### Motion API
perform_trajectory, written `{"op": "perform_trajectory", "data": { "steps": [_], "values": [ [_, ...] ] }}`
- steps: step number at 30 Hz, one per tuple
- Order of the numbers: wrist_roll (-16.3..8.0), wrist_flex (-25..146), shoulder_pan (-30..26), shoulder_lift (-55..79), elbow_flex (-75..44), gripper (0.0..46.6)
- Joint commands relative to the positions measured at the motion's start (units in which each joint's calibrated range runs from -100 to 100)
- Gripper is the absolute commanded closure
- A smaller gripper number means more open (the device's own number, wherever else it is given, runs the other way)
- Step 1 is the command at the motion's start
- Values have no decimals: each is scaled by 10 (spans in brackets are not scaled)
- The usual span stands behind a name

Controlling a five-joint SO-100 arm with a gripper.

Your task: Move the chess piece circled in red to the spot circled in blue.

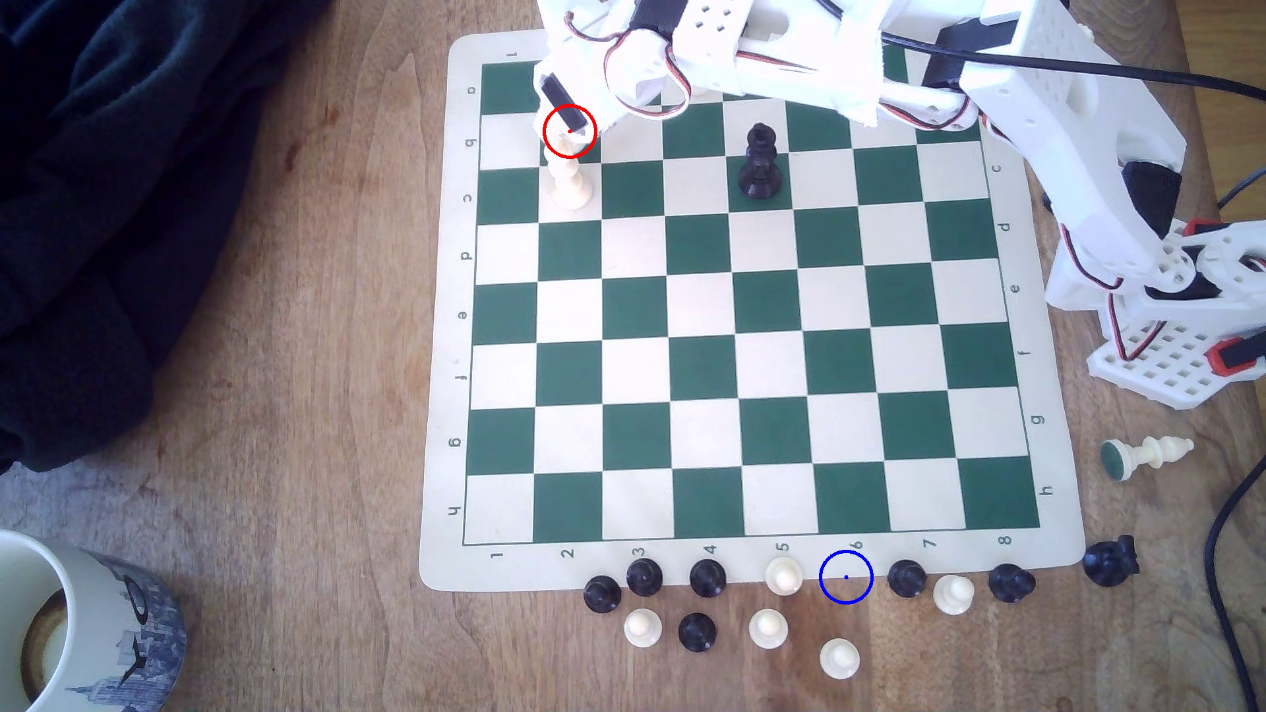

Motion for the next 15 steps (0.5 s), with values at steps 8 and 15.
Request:
{"op": "perform_trajectory", "data": {
  "steps": [8,15],
  "values": [
    [2,2,-2,-33,-73,464],
    [13,-1,13,-91,-87,464]
  ]
}}
